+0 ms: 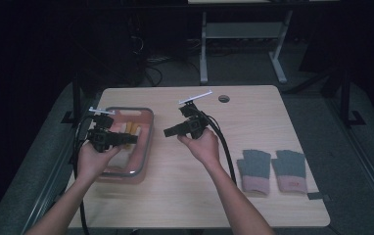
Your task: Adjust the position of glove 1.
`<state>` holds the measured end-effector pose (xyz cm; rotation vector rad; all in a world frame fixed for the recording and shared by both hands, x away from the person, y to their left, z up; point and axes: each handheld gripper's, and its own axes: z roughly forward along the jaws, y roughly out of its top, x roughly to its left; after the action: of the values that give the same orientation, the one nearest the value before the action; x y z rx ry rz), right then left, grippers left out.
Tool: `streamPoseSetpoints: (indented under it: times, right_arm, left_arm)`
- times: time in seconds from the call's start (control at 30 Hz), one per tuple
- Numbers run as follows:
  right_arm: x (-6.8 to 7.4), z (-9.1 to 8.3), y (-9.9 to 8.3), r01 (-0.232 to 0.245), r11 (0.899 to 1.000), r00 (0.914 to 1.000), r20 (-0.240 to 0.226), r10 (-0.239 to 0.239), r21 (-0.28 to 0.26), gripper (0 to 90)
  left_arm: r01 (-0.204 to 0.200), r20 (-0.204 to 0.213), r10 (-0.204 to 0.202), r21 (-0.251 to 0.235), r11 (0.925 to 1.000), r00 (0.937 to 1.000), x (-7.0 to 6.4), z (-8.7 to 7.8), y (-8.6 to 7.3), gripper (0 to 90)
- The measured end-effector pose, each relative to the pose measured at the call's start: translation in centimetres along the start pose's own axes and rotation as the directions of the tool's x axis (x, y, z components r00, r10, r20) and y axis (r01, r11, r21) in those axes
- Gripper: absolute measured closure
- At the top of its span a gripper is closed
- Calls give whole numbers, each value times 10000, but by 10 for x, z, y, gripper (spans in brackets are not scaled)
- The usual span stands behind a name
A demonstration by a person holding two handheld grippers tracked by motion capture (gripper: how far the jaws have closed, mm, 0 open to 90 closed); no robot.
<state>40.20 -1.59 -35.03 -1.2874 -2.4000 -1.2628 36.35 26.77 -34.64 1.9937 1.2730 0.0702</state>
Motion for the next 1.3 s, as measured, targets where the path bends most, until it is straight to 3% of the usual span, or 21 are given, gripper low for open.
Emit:
streamPoseSetpoints:
  times: [0.6, 0.77, 0.9, 1.3]
  right_arm:
    - [-37, -43, -28, -408, 9988, 9980, 466, 420, -268, 569]
    - [-44, -54, -38, -510, 9982, 9969, 579, 528, -330, 568]
    - [-52, -63, -46, -619, 9974, 9954, 707, 645, -380, 557]
    - [-72, -90, -72, -1055, 9917, 9901, 850, 1117, -741, 523]
  left_arm:
    - [-531, 1133, 520, 67, 9986, 9922, -38, 24, 12, 533]
    - [-773, 1267, 753, 112, 9969, 9891, -48, 31, 13, 514]
    - [-877, 1311, 887, -130, 9961, 9874, -57, 35, 13, 507]
    - [-1259, 1753, 1290, -285, 9916, 9760, -81, 54, 12, 437]
